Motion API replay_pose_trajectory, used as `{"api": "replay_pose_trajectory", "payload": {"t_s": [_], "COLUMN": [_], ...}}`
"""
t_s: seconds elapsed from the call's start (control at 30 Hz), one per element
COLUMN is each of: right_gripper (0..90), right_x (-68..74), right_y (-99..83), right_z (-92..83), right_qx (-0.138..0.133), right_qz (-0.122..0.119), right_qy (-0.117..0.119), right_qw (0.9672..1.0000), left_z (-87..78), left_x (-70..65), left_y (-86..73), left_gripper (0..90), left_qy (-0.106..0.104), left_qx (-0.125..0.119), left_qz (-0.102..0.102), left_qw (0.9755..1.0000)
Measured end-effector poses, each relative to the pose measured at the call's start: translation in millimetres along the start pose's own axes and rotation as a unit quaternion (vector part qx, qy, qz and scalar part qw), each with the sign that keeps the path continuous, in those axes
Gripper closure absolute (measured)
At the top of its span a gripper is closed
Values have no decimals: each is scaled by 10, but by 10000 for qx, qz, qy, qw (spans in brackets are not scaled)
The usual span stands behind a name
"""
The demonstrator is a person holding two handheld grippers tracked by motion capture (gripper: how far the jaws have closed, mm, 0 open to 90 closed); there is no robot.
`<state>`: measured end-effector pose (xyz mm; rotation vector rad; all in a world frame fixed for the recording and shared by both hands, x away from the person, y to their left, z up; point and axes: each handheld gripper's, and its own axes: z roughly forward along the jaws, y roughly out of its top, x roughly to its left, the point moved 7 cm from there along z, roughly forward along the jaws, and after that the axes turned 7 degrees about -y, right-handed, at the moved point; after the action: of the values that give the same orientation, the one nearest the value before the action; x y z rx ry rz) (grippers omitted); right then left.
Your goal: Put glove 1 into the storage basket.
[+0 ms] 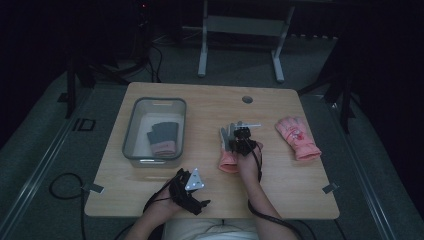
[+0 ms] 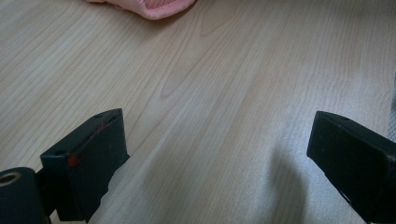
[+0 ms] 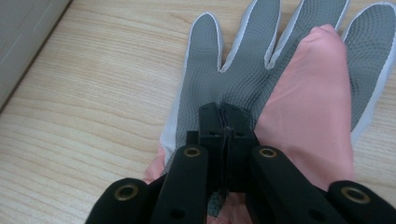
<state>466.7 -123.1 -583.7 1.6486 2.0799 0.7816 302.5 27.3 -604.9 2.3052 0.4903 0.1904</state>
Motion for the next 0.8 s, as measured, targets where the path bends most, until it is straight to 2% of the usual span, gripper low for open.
{"api": "replay_pose_trajectory", "payload": {"t_s": [0.1,0.17,0.2,0.23,0.27,0.37,0.4,0.43,0.47,0.53,0.6,0.63,0.73,0.8], "right_gripper": [814,725,725,710,691,671,671,667,655,643,631,637,651,653], "right_x": [-8,-17,-17,-25,-65,-286,-286,-400,-693,-960,-1219,-1352,-1717,-1936], "right_y": [39,87,87,117,189,254,254,271,311,336,333,332,334,322], "right_z": [-31,-118,-118,-188,-375,-619,-619,-690,-833,-936,-1010,-1049,-1131,-1134], "right_qx": [-20,-158,-158,-279,-566,-881,-881,-974,-1139,-1300,-1339,-1371,-1434,-1366], "right_qz": [101,164,164,124,-46,-237,-237,-296,-326,-414,-450,-394,-350,-383], "right_qy": [94,189,189,189,321,410,410,363,240,119,82,-6,-236,-383], "right_qw": [9999,9996,9996,9994,9979,9950,9950,9941,9927,9906,9899,9898,9888,9891], "left_z": [-4,-9,-9,-7,-5,-8,-8,-9,-5,6,28,33,35,35], "left_x": [7,1,1,2,4,10,10,11,6,-4,-23,-26,-31,-30], "left_y": [5,11,11,7,2,-14,-14,-14,-14,-17,-24,-24,-19,-25], "left_gripper": [44,44,44,44,44,44,44,44,44,44,44,44,44,44], "left_qy": [1,-18,-18,-9,2,-31,-31,-71,-71,-93,-101,-53,-97,-72], "left_qx": [-22,-59,-59,-68,-76,-86,-86,-73,-60,-8,79,107,108,123], "left_qz": [1,0,0,12,26,-7,-7,-7,-7,-12,43,87,78,77], "left_qw": [10000,10000,10000,10000,10000,10000,10000,9999,10000,10000,9999,9999,9999,9999]}}
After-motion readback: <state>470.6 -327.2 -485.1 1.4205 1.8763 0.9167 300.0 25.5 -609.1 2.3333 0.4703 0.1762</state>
